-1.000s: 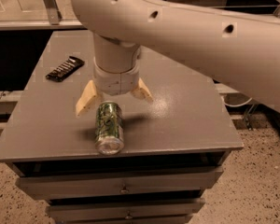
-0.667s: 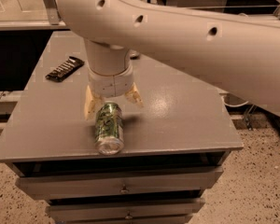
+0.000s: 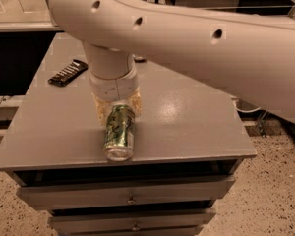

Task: Place green can upright

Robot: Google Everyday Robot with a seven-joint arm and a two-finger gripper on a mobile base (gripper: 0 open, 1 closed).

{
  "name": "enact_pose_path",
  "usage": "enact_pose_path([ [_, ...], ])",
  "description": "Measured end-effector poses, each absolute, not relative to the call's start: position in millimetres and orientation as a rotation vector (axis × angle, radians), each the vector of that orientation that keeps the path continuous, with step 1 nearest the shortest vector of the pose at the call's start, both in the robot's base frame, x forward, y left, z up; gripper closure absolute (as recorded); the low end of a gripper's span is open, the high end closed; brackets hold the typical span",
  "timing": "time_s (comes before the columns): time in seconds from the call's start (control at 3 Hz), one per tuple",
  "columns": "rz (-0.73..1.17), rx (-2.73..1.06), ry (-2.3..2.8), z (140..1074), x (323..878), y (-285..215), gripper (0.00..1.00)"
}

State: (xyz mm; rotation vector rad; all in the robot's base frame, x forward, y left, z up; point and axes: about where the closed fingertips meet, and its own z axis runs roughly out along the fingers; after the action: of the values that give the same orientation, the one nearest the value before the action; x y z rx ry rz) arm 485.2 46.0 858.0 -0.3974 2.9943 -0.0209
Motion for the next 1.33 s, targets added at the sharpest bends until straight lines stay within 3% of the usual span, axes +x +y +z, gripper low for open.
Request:
enact_pose_path([
  [0.33, -0.013, -0.406, 2.917, 885, 506, 30, 0.99],
  [0.67, 0.078, -0.424, 2.834, 907, 518, 3, 1.0],
  [1.33, 0.508, -0.474, 2.546, 936, 542, -23, 1.0],
])
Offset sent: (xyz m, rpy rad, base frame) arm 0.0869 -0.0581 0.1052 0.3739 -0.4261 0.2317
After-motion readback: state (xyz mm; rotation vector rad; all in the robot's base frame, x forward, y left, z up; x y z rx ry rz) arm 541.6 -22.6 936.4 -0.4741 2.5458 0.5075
